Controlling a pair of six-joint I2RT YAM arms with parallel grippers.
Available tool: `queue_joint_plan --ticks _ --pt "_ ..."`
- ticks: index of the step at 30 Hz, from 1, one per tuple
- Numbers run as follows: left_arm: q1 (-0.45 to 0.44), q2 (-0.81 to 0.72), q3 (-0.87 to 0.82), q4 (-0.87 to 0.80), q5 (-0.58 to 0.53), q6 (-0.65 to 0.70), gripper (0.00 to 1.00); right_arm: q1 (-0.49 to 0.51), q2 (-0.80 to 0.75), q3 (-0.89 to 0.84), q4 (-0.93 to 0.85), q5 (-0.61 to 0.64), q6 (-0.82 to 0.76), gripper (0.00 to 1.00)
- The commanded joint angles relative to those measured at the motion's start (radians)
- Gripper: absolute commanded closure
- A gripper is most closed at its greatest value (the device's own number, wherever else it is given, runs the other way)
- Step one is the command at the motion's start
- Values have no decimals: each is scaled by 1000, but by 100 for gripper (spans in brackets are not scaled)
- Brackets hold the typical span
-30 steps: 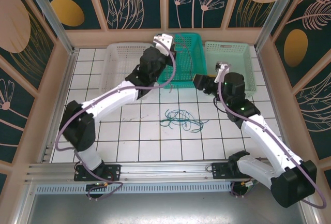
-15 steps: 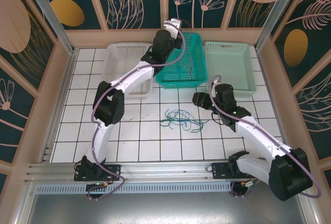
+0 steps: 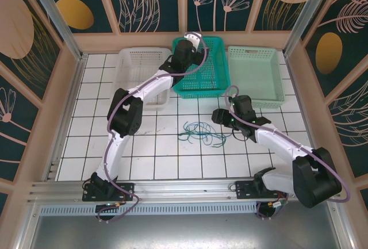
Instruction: Untangle the cables
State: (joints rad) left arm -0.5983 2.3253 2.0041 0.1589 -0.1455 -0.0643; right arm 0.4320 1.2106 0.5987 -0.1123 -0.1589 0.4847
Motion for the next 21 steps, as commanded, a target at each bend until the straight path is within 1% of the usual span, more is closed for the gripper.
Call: queue_joint_plan --ticks 1,5,13,21 --pt "-2 -115 -11 -55 19 -20 2 14 16 26 -3 -68 -11 37" --pt "-1 -235 -116 -35 12 -30 2 54 43 64 -55 -92 -28 38" --pt "-2 -496 -508 129 11 -66 2 138 125 147 -153 -112 -38 41" --pt "-2 -692 -813 220 -11 -113 1 161 172 162 -204 -123 -34 44"
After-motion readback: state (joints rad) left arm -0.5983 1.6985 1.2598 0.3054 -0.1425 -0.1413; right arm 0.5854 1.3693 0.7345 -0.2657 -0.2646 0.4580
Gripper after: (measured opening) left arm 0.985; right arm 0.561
